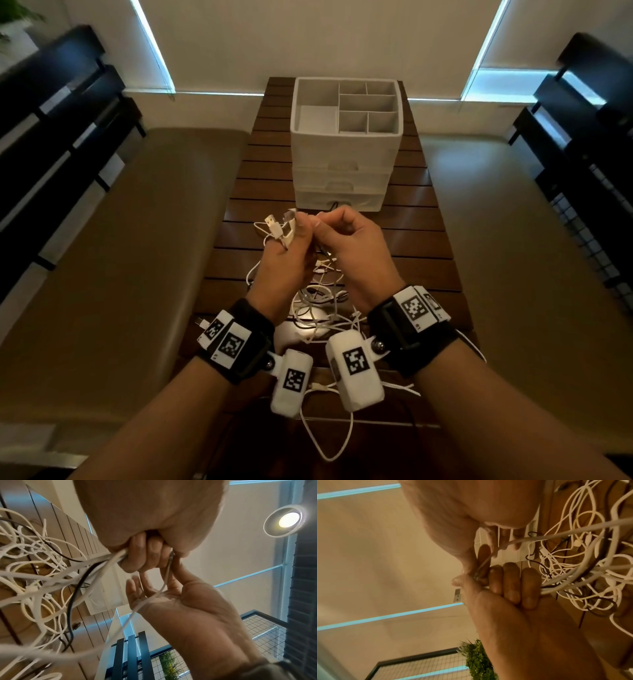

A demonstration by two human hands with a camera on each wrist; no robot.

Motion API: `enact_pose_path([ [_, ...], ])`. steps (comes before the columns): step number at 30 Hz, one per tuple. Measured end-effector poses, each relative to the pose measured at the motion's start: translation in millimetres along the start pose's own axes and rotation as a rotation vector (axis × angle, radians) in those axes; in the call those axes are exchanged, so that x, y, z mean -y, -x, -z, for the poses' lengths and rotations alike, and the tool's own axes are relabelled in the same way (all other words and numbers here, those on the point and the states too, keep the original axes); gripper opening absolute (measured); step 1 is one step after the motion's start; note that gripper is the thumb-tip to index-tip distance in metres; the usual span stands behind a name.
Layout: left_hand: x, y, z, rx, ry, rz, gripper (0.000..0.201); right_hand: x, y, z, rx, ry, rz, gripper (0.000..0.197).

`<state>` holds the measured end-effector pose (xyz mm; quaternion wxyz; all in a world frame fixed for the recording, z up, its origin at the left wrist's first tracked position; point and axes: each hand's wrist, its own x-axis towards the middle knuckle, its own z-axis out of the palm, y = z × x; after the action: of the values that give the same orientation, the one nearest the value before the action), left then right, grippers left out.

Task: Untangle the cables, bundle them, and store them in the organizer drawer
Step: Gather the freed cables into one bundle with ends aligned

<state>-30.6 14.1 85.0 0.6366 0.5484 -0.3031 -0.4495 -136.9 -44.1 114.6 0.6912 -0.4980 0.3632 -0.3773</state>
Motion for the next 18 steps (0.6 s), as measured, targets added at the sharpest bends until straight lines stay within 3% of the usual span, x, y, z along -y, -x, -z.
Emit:
enact_pose_path([
  [4,-2,-2,4,0.132,-0.060,0.004,0.067,3,-1,5,0.054,-0.055,-0.066,0.023],
  [11,-9,-4,12,0.324,-0.145,0.022,0.061,4,-4,16,0.171,-0.006,-0.049,0.009],
  [15,-18,-6,20,0.473,-0.118,0.059,0.040,10,-4,21,0.273,-0.018,-0.067,0.023],
  [18,-23,-6,23,0.526,-0.102,0.087,0.031,13,-5,25,0.309,-0.005,-0.076,0.023],
])
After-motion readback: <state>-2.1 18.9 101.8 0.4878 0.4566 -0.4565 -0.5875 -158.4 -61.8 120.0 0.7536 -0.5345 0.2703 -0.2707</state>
